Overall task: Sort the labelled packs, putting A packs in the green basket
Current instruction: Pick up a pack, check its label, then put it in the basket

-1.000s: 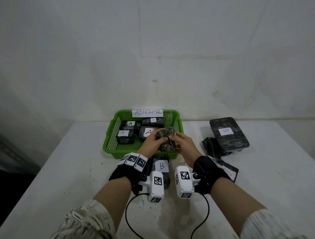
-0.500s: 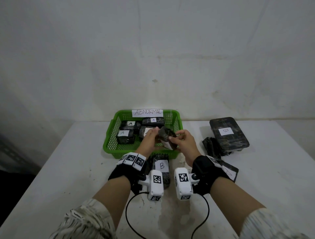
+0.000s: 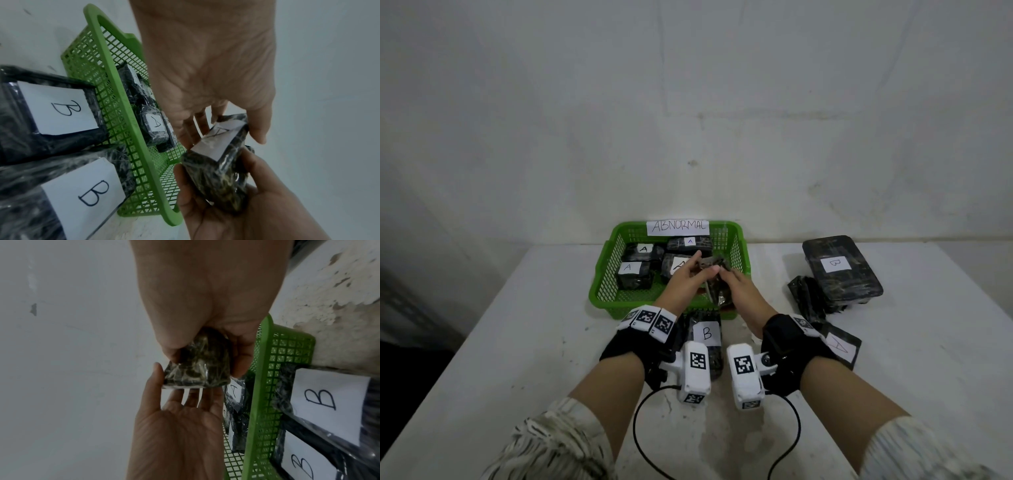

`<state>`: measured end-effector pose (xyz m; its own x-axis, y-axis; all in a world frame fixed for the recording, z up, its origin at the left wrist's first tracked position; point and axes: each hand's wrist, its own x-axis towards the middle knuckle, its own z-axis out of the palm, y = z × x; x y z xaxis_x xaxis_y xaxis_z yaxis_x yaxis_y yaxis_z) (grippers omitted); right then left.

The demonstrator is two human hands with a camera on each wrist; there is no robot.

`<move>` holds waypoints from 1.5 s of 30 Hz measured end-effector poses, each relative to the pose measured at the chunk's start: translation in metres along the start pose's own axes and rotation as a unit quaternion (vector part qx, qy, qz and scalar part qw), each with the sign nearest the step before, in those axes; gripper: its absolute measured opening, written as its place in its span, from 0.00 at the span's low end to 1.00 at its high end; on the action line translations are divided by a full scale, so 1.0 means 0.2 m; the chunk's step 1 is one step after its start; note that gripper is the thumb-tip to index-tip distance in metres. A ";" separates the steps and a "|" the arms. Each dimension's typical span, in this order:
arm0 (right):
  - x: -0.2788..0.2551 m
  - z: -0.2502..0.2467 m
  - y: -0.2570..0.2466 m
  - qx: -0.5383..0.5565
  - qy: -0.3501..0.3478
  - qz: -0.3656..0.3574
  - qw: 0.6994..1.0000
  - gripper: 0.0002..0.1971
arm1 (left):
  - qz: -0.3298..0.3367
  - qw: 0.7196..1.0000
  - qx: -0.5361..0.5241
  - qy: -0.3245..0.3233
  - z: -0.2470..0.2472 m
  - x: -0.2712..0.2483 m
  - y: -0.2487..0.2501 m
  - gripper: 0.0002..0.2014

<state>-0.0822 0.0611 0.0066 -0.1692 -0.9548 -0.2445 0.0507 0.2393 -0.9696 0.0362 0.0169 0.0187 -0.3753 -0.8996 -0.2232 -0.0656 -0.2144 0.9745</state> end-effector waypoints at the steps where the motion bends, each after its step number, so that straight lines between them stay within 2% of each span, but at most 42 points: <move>1: 0.00 0.00 0.00 0.003 0.005 -0.005 1.000 0.17 | 0.000 1.000 0.006 -0.005 0.00 0.00 0.00 0.35; 3: -0.01 0.00 -0.01 0.017 0.018 -0.010 1.000 0.14 | 0.007 0.999 0.025 -0.018 0.00 -0.01 0.00 0.35; 6: -0.01 0.00 0.00 0.037 0.010 0.003 0.999 0.12 | 0.037 0.998 0.050 0.004 0.01 -0.01 0.01 0.31; 10: -0.01 -0.01 0.00 0.047 -0.030 0.008 0.998 0.19 | 0.037 0.998 0.021 0.046 -0.02 0.02 0.01 0.27; 15: -0.01 -0.03 0.01 0.049 -0.004 -0.020 0.999 0.20 | 0.032 0.997 0.063 0.007 0.00 0.00 0.02 0.33; 19: -0.01 -0.02 0.01 0.067 -0.026 -0.005 0.997 0.19 | 0.050 0.994 0.097 0.025 -0.01 0.01 0.00 0.32; 23: -0.01 -0.02 0.02 0.068 -0.055 -0.001 0.996 0.23 | 0.057 0.993 0.093 0.037 -0.03 0.01 -0.01 0.31; 30: -0.02 -0.04 0.01 0.082 -0.015 -0.012 0.996 0.27 | 0.050 0.998 0.025 0.017 -0.01 0.00 -0.02 0.34; 33: -0.02 -0.04 0.01 0.107 -0.041 0.000 0.993 0.28 | 0.074 0.994 0.019 0.076 -0.01 0.00 -0.04 0.25; 35: -0.03 -0.06 0.01 0.130 -0.061 0.002 0.990 0.31 | 0.062 0.992 0.006 0.109 -0.02 0.02 -0.04 0.16; 37: -0.04 -0.08 0.00 0.124 -0.068 -0.019 0.990 0.36 | 0.029 0.996 -0.016 0.088 -0.03 0.01 -0.01 0.04; 39: -0.04 -0.07 -0.01 0.088 -0.061 -0.043 0.993 0.33 | -0.001 0.999 -0.018 0.045 -0.02 -0.01 0.01 0.11; 41: -0.04 -0.06 -0.02 0.072 -0.024 -0.054 0.996 0.24 | -0.019 1.000 -0.011 0.006 -0.02 -0.01 0.01 0.21; 43: -0.03 -0.05 -0.03 0.069 0.018 -0.056 0.996 0.16 | -0.029 0.999 -0.011 -0.017 -0.02 -0.02 0.00 0.23; 45: -0.03 -0.06 -0.03 0.067 0.035 -0.058 0.995 0.08 | -0.039 0.999 -0.013 -0.021 -0.02 -0.03 -0.01 0.21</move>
<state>-0.0926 0.0683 0.0138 -0.2505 -0.9586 -0.1352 0.1576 0.0974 -0.9827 0.0427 0.0211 0.0179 -0.4078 -0.8637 -0.2963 -0.0729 -0.2926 0.9534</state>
